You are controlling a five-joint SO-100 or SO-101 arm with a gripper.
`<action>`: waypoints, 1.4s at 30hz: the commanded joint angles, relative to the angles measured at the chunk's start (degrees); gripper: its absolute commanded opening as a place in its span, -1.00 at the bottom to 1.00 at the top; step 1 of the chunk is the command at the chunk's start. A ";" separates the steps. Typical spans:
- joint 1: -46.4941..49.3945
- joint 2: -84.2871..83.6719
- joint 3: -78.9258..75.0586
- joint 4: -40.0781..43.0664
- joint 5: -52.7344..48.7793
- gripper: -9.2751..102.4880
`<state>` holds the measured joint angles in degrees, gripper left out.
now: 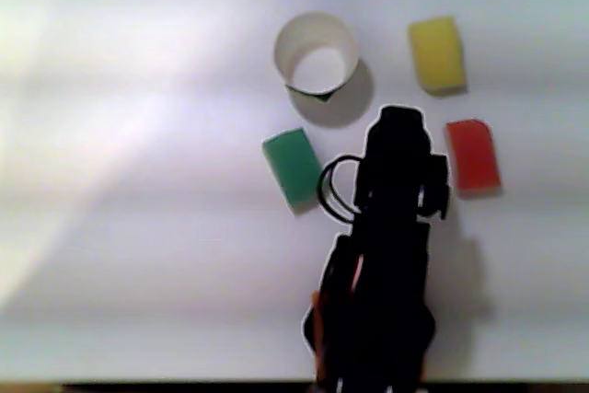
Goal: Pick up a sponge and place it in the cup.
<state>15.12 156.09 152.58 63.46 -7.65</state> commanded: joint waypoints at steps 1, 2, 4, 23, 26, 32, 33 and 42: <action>3.60 -5.62 -6.59 -0.35 -6.06 -0.84; 5.19 -7.47 -8.09 0.00 -8.44 -0.84; 8.17 -10.90 -10.90 1.23 -12.74 -0.84; 24.52 -35.68 -23.99 6.33 -66.80 -0.84; 22.85 -37.79 -25.49 7.21 -79.54 -0.84; 20.83 -39.73 -29.27 12.30 -99.05 -0.84; 20.65 -39.81 -30.15 13.27 -100.28 -0.84; 19.34 -45.26 -35.60 12.66 -118.30 -0.84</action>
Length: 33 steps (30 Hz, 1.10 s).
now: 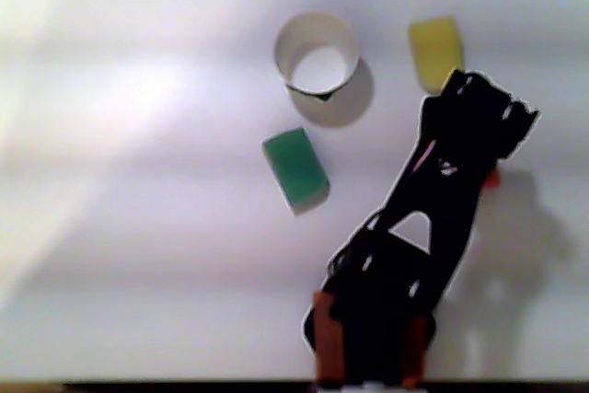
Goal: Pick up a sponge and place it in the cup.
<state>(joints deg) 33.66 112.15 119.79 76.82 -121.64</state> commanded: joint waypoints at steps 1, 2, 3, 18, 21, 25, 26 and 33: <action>0.88 -2.90 -3.69 -1.14 -5.62 -0.84; 1.05 -4.48 -4.48 -1.49 -6.68 -0.84; 1.14 -5.80 -5.19 -1.85 -7.38 -0.84; 3.08 -10.37 0.44 -8.53 -10.99 -0.58; 3.16 -10.37 2.29 -9.05 -11.87 -0.48; 2.81 -9.23 4.57 -8.53 -13.89 -0.37; 2.81 -8.96 5.10 -8.44 -14.24 -0.36; 2.37 -8.35 7.29 -10.28 -15.29 -0.32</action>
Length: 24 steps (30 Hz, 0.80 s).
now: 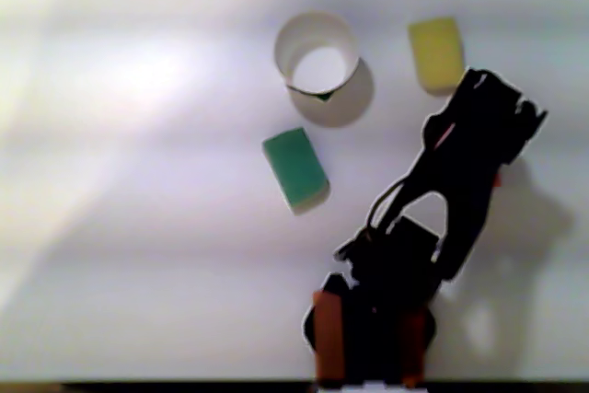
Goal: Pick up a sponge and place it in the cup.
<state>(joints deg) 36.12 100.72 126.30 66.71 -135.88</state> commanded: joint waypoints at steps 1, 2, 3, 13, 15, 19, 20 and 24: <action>-0.18 3.08 1.05 -0.62 -0.97 -0.32; -0.26 2.99 1.23 -1.14 -0.88 -0.32; -0.26 2.90 1.41 -1.76 -0.79 -0.32; 0.26 2.81 4.48 -7.65 -1.05 -0.40; 0.44 2.81 4.75 -8.17 -1.49 -0.47; 0.62 2.72 5.36 -8.96 -1.76 -0.71; 0.62 2.72 5.54 -9.23 -1.67 -0.78; 0.62 3.08 6.33 -9.49 -0.53 -0.84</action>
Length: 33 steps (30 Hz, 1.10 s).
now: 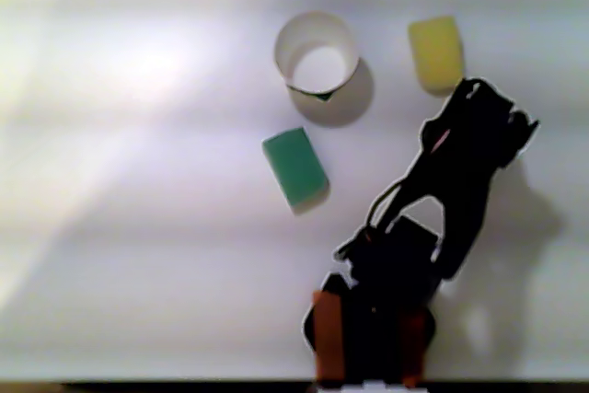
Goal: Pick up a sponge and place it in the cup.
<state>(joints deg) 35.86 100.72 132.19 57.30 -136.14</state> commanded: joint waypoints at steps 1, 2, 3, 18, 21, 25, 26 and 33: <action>0.79 3.87 0.53 0.44 0.18 -0.84; 0.70 4.83 0.53 1.32 0.97 -0.84; 0.62 6.06 0.35 2.46 2.46 -0.84; -15.12 29.00 -5.98 15.64 61.61 -0.84; -18.63 31.03 -7.73 17.93 70.93 -0.84; -23.12 33.57 -9.14 17.75 84.11 -0.84; -24.08 34.19 -9.40 17.58 87.54 -0.84; -30.32 36.91 -9.32 10.20 103.89 -0.84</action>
<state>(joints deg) 6.33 135.79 124.72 68.99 -35.68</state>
